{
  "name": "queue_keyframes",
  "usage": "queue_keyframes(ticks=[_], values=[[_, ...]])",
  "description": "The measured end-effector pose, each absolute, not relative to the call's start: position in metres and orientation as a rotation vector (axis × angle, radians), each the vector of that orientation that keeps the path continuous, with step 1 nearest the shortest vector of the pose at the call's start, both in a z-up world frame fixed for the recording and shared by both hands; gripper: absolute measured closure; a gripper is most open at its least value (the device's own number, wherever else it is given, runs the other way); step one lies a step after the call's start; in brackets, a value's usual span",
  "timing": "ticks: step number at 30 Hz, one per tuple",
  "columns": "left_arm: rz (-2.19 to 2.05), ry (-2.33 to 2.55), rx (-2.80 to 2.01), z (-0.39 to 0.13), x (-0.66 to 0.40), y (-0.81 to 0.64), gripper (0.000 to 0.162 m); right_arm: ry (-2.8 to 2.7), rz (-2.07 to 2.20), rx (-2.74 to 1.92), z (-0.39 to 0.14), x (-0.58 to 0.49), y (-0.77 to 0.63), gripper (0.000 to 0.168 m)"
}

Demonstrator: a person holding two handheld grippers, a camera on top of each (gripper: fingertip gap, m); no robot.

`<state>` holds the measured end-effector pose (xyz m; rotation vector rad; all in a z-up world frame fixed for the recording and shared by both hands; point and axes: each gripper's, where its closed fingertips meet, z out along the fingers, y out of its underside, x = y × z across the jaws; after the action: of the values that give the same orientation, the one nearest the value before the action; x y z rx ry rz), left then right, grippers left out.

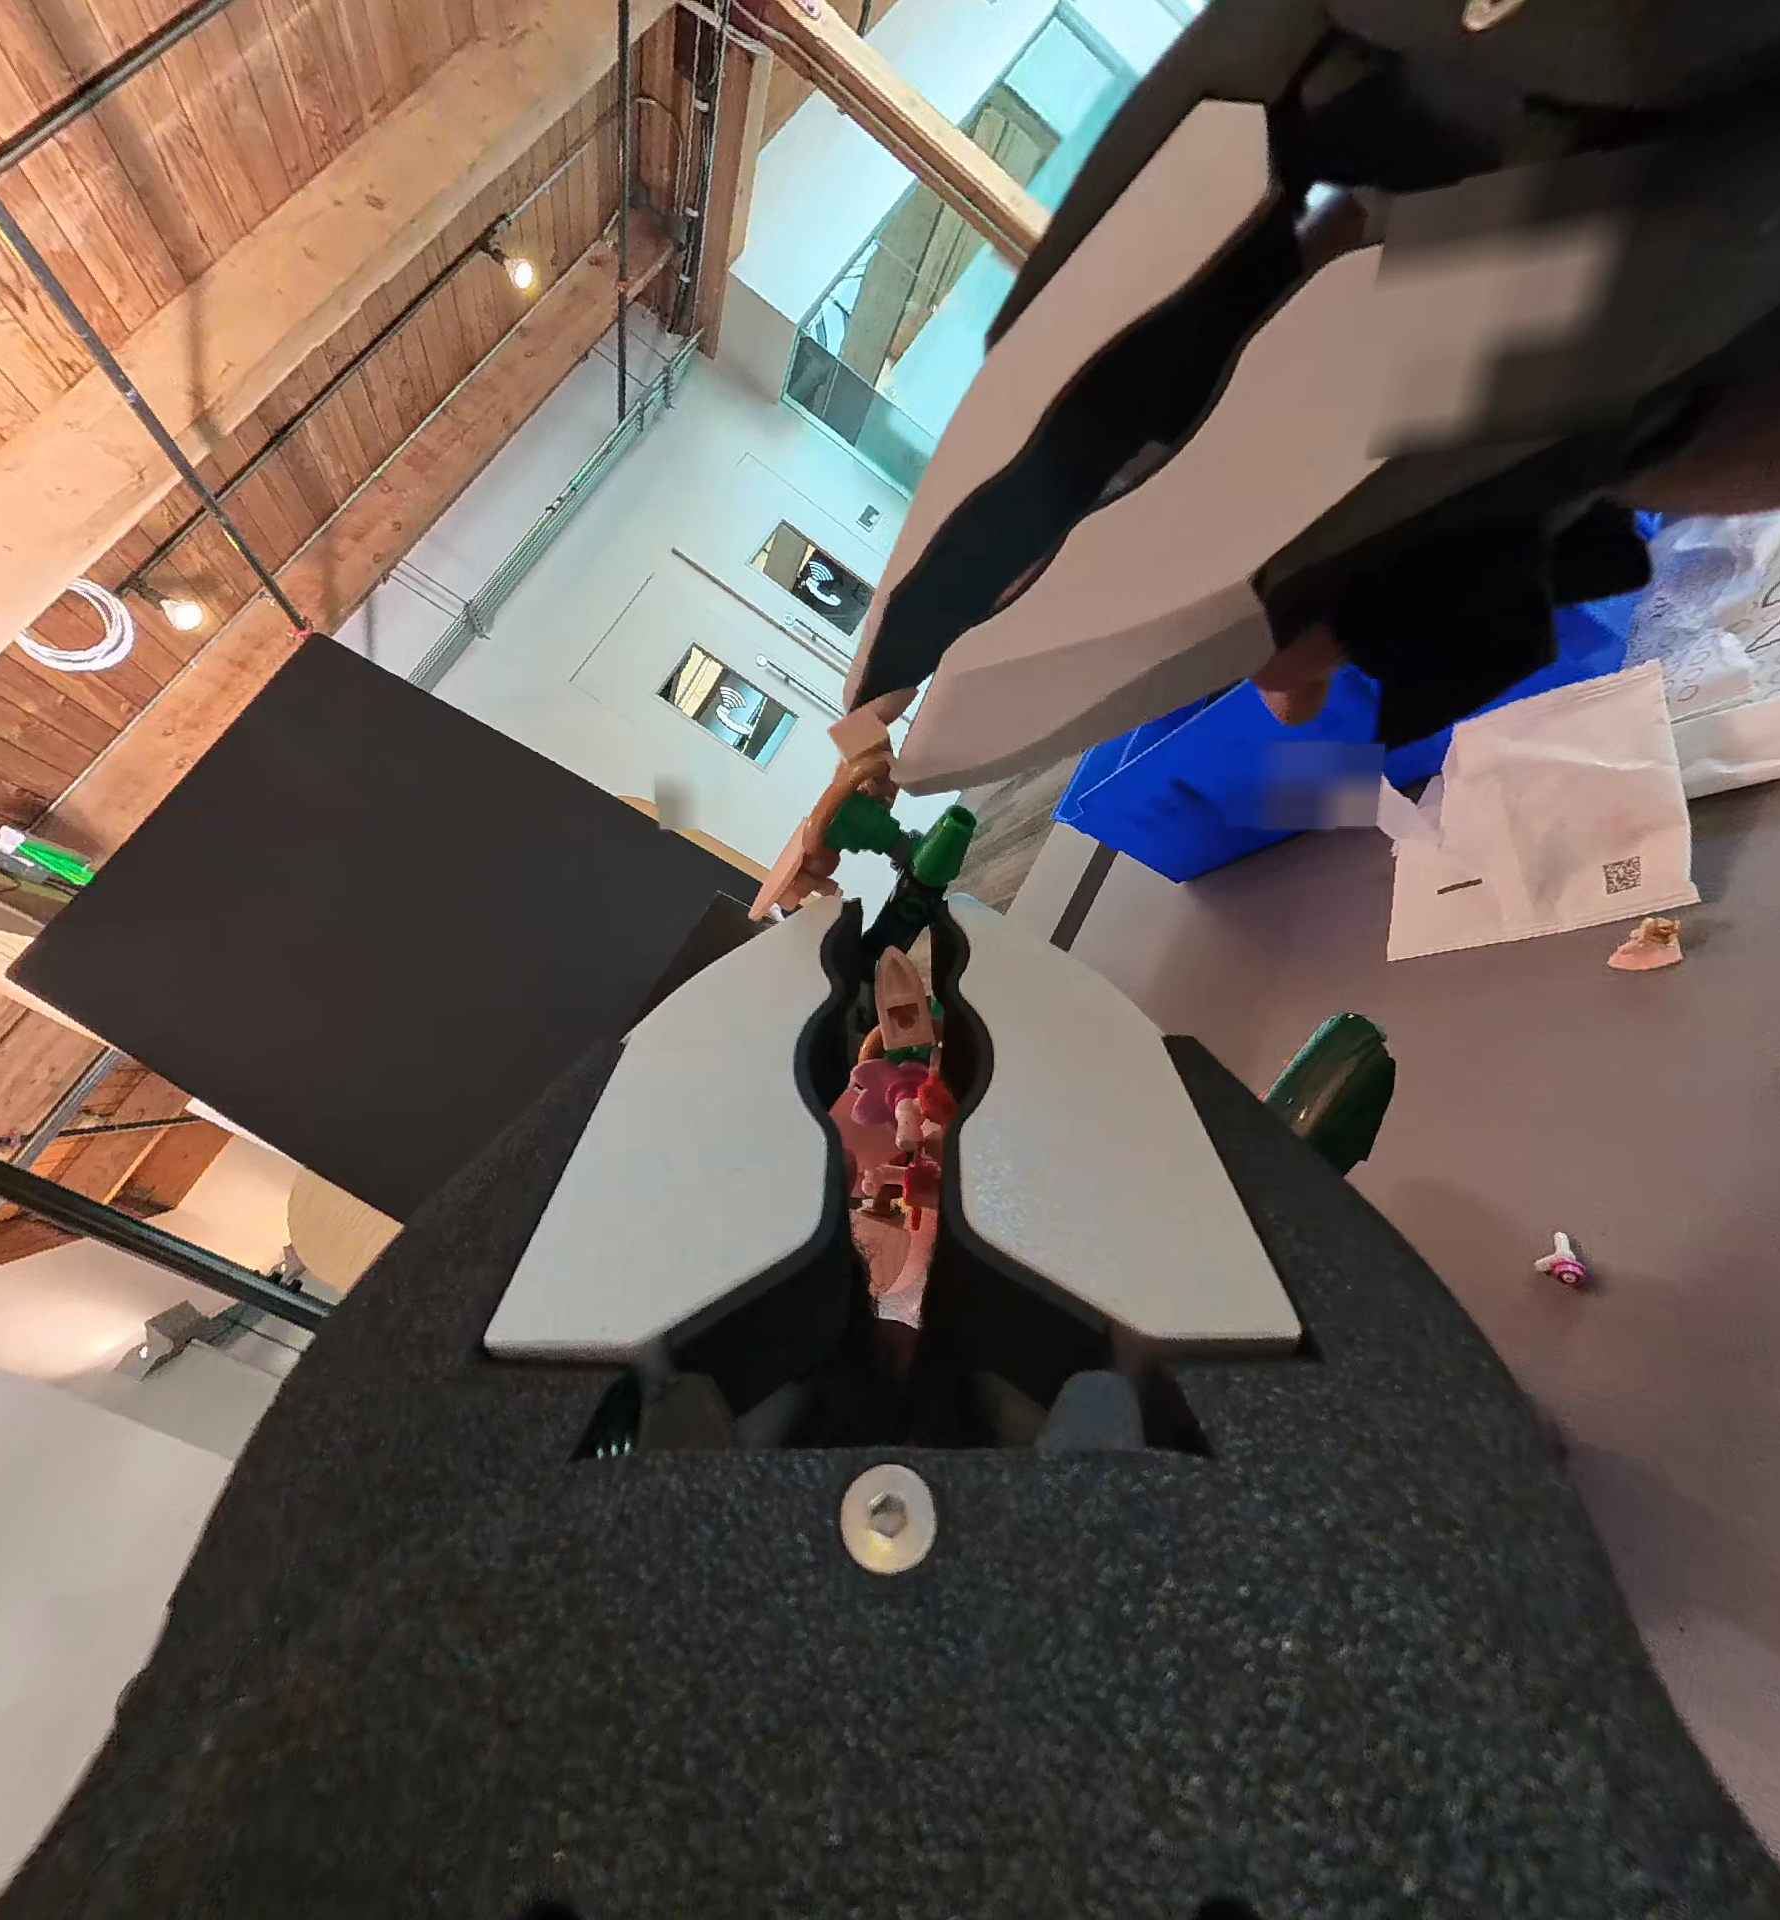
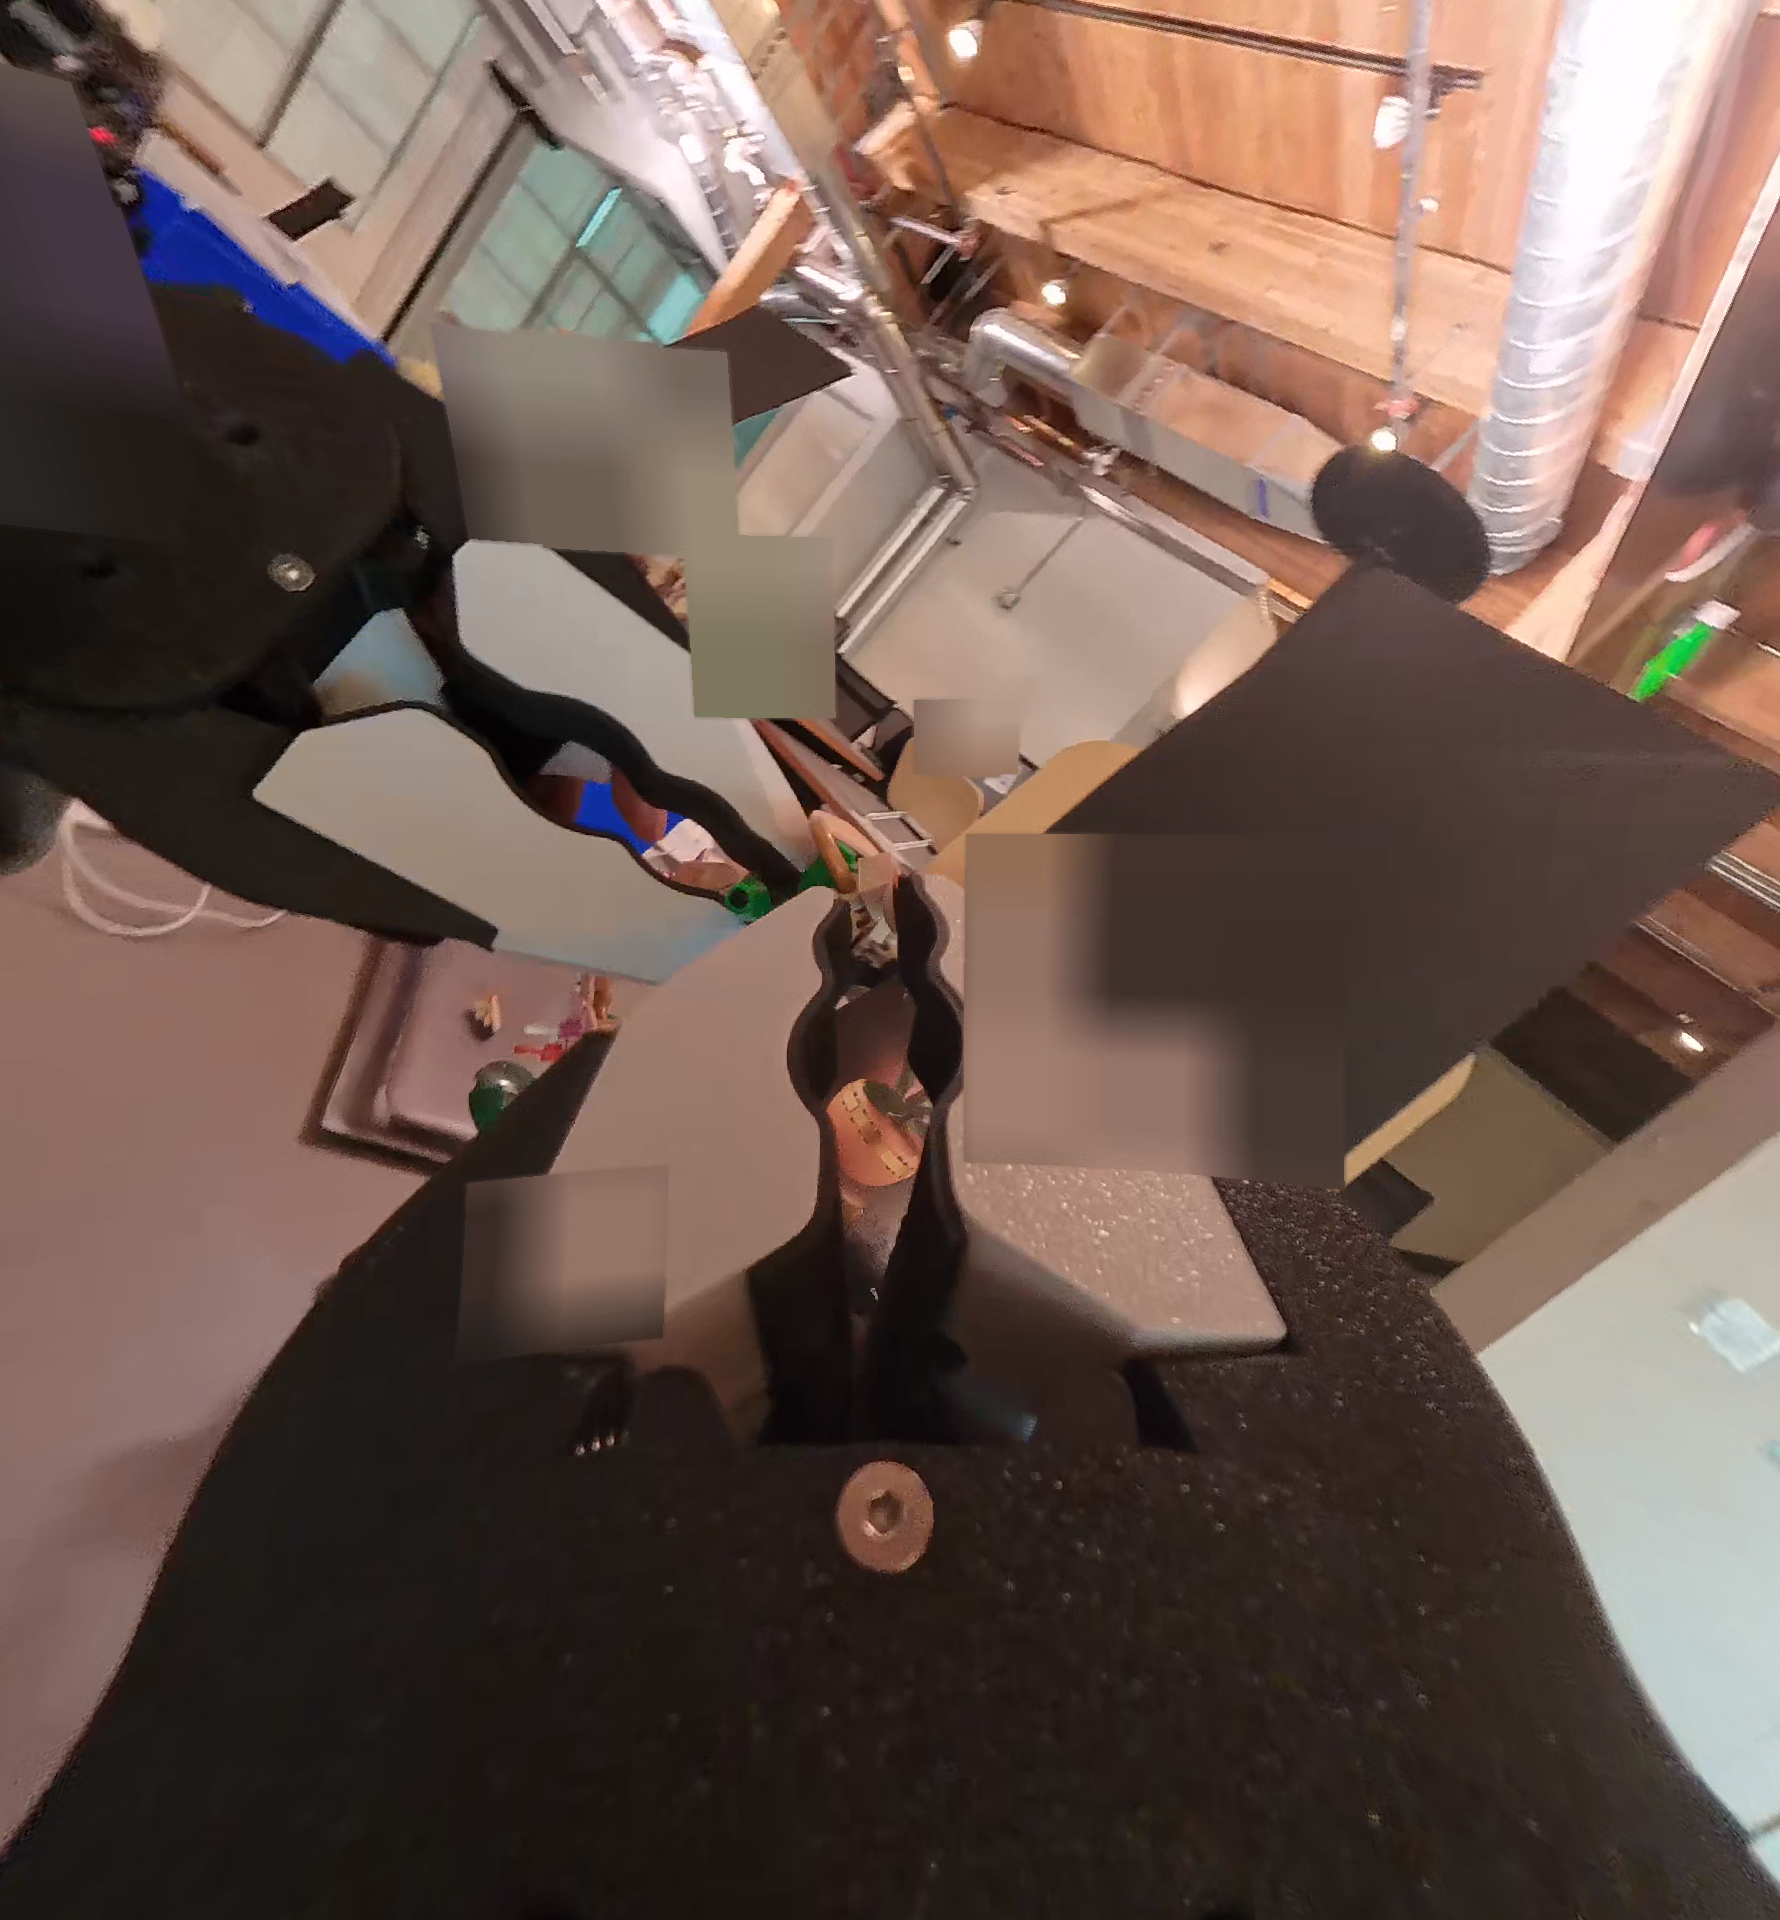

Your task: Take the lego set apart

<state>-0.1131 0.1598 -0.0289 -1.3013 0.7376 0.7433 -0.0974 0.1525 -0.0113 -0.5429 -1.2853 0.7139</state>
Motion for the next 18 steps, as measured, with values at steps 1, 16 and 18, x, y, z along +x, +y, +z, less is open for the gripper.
queue_keyframes(ticks=[1,16,18], values=[[0.740,0.735,-1.301,-0.029,-0.113,0.160,0.150,-1.249,0.720,-0.562,-0.011,-0.097,0.153,0.160],[0.707,0.682,-1.318,-0.025,-0.126,0.156,0.150,-0.988,1.146,-0.781,0.003,-0.075,0.172,0.168],[0.706,0.701,-1.312,-0.027,-0.121,0.158,0.150,-1.088,1.079,-0.757,-0.006,-0.081,0.166,0.168]])
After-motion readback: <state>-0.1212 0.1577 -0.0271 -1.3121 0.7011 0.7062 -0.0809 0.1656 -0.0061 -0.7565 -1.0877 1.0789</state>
